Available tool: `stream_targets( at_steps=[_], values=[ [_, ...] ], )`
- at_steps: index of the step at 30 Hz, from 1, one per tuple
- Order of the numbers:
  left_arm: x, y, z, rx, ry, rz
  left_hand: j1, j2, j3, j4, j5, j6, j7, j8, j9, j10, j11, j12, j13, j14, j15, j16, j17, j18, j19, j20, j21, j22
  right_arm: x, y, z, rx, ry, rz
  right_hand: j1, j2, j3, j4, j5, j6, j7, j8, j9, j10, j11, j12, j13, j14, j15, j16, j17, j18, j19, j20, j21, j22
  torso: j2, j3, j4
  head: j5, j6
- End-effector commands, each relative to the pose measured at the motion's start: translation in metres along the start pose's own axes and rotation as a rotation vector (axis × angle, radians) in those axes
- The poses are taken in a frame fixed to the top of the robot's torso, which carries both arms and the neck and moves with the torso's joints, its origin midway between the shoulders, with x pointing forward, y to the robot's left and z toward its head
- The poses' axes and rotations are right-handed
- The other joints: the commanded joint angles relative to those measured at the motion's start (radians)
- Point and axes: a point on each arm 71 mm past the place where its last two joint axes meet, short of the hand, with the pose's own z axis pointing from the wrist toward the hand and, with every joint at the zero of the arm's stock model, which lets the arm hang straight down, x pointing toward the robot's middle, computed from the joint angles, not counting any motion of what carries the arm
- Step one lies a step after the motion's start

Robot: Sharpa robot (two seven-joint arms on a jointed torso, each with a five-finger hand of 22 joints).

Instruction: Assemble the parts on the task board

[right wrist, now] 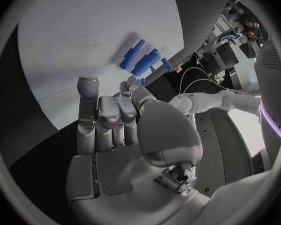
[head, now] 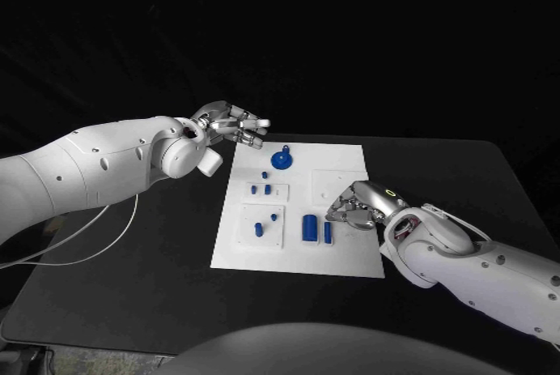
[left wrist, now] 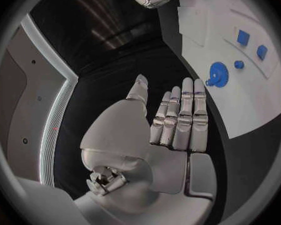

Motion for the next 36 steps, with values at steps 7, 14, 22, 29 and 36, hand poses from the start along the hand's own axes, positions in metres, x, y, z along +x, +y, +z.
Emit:
stream_targets(
  at_steps=[7,14,22,29,36],
  values=[
    [0.002,-0.001,0.001,0.008,0.014,-0.003,-0.001,0.01,-0.004,-0.003,-0.004,0.004,0.002,0.0,0.001,-0.004,0.002,-0.001,0.002,-0.007,-0.003,-0.004,0.001,-0.008,-0.003,0.007,0.0,0.001,0.007,0.001,0.0,-0.001,0.06,-0.033,-0.003,0.008,0.002,-0.006,-0.005,0.006,-0.001,0.005,-0.001,0.007,-0.002,-0.003,0.002,0.005,0.0,-0.002,0.001,-0.017,0.045,-0.004,0.003,0.002,0.001,0.0001,0.0014,-0.002,0.0],
    [0.002,-0.001,0.001,0.008,0.015,-0.003,-0.001,0.01,-0.004,-0.003,-0.004,0.004,0.002,0.0,0.001,-0.004,0.002,-0.001,0.002,-0.007,-0.003,-0.004,0.001,-0.008,-0.003,0.007,0.0,0.001,0.011,0.001,0.001,-0.002,0.08,-0.058,-0.003,0.007,0.003,-0.006,-0.005,0.006,-0.001,0.005,-0.001,0.007,-0.001,-0.003,0.003,0.005,0.0,-0.002,0.001,-0.017,0.045,-0.003,0.003,0.002,0.001,-0.0002,0.0015,-0.003,-0.003],
    [0.002,-0.001,0.0,0.007,0.015,-0.003,-0.001,0.01,-0.004,-0.003,-0.004,0.004,0.002,0.0,0.001,-0.004,0.002,-0.001,0.002,-0.007,-0.003,-0.004,0.001,-0.008,-0.003,0.007,0.0,0.001,0.018,0.0,0.001,-0.007,0.086,-0.086,-0.002,0.008,0.006,-0.007,-0.005,0.007,0.0,0.005,-0.001,0.007,-0.001,-0.002,0.004,0.005,0.001,0.0,0.002,-0.018,0.045,-0.003,0.005,0.003,0.002,0.0015,0.0018,0.0,-0.009],
    [0.002,-0.001,0.0,0.007,0.015,-0.003,-0.001,0.01,-0.004,-0.003,-0.004,0.004,0.002,0.0,0.001,-0.004,0.002,-0.001,0.002,-0.007,-0.003,-0.004,0.001,-0.008,-0.003,0.007,0.0,0.001,0.022,-0.002,0.002,-0.015,0.076,-0.119,-0.001,0.007,0.009,-0.008,-0.005,0.007,0.001,0.005,-0.001,0.008,-0.001,-0.001,0.005,0.005,0.001,0.0,0.003,-0.018,0.045,-0.003,0.007,0.005,0.001,0.0007,0.0004,0.001,-0.01],
    [0.002,-0.001,0.0,0.008,0.016,-0.003,-0.001,0.01,-0.004,-0.003,-0.004,0.004,0.002,0.0,0.001,-0.004,0.002,-0.001,0.002,-0.007,-0.003,-0.004,0.001,-0.008,-0.003,0.007,0.0,0.001,0.025,-0.003,0.003,-0.029,0.061,-0.127,-0.001,0.005,0.012,-0.008,-0.005,0.008,0.001,0.005,-0.001,0.008,-0.001,0.0,0.006,0.005,0.002,0.001,0.003,-0.018,0.045,-0.002,0.011,0.007,0.001,0.0013,0.0009,0.001,-0.01]
  ],
)
